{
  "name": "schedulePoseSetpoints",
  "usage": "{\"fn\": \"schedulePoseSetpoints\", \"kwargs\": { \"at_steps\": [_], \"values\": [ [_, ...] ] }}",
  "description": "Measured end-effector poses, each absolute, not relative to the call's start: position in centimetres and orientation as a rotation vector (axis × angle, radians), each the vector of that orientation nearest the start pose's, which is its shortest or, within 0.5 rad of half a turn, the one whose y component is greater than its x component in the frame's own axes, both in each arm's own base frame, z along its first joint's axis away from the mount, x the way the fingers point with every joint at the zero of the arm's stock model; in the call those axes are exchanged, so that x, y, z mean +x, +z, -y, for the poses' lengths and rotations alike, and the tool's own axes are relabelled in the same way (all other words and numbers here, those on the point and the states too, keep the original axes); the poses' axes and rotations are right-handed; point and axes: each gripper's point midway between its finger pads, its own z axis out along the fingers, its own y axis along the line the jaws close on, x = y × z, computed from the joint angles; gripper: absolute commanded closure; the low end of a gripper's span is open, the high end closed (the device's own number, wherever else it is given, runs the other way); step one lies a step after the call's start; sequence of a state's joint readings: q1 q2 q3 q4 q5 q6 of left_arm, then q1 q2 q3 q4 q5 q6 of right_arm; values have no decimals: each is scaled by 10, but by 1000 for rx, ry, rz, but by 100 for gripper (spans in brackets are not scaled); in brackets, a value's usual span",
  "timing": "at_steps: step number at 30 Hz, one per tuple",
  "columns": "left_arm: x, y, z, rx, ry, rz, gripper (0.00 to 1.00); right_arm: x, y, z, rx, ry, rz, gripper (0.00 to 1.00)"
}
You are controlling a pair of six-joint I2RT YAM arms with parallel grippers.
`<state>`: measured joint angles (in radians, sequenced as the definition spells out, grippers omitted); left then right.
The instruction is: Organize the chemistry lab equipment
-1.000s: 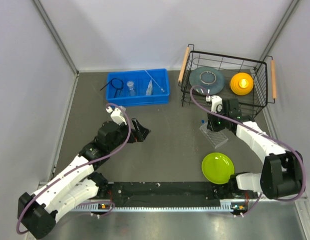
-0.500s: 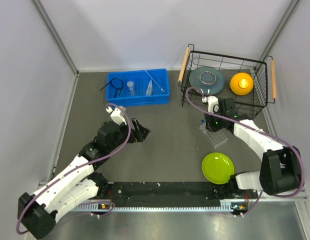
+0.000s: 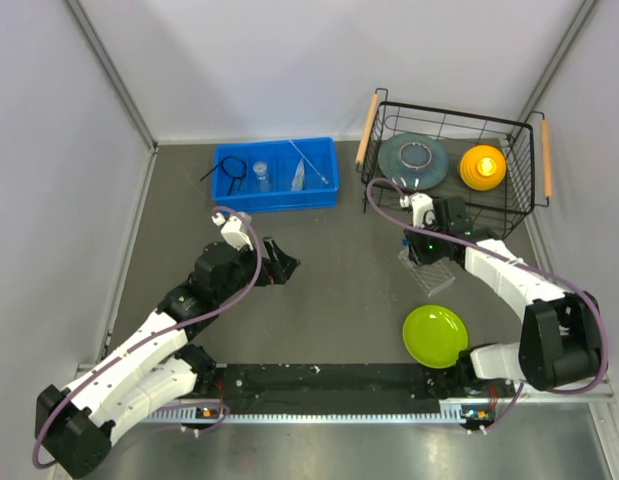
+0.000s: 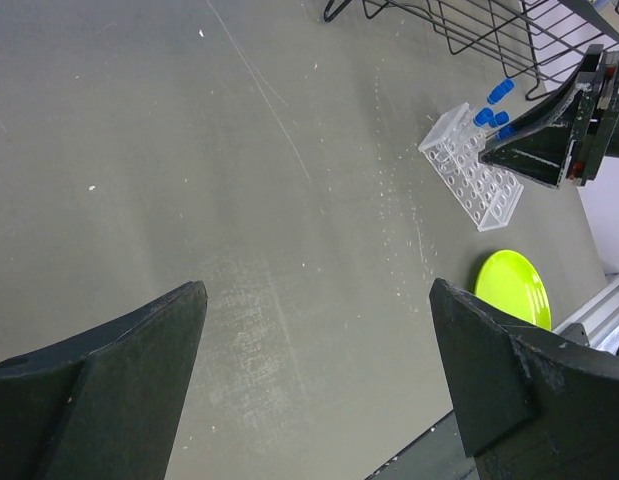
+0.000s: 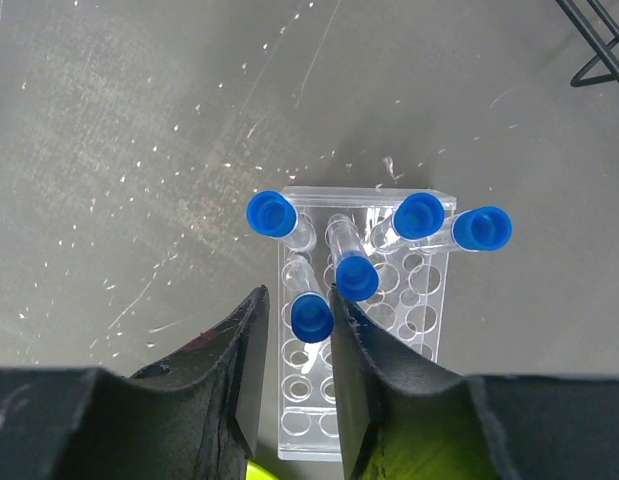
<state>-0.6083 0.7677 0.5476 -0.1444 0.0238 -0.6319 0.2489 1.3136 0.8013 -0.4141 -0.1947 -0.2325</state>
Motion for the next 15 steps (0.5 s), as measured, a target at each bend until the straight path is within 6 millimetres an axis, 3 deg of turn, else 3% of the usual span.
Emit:
{"fn": "schedulePoseSetpoints", "kwargs": {
  "at_steps": [5, 8, 13, 14, 15],
  "values": [
    [231, 180, 194, -2, -818, -2038, 1, 294, 83, -97, -680, 226, -2392, 55],
    [230, 179, 189, -4, -787, -2043, 1, 291, 96, -94, -689, 207, -2354, 43],
    [231, 196, 182, 21, -739, -2031, 1, 287, 141, -82, -746, 128, -2233, 15],
    [232, 205, 180, 33, -731, -2018, 1, 287, 155, -79, -747, 115, -2198, 1],
    [232, 213, 178, 39, -721, -2009, 1, 287, 167, -75, -739, 106, -2168, 1]
  ]
}}
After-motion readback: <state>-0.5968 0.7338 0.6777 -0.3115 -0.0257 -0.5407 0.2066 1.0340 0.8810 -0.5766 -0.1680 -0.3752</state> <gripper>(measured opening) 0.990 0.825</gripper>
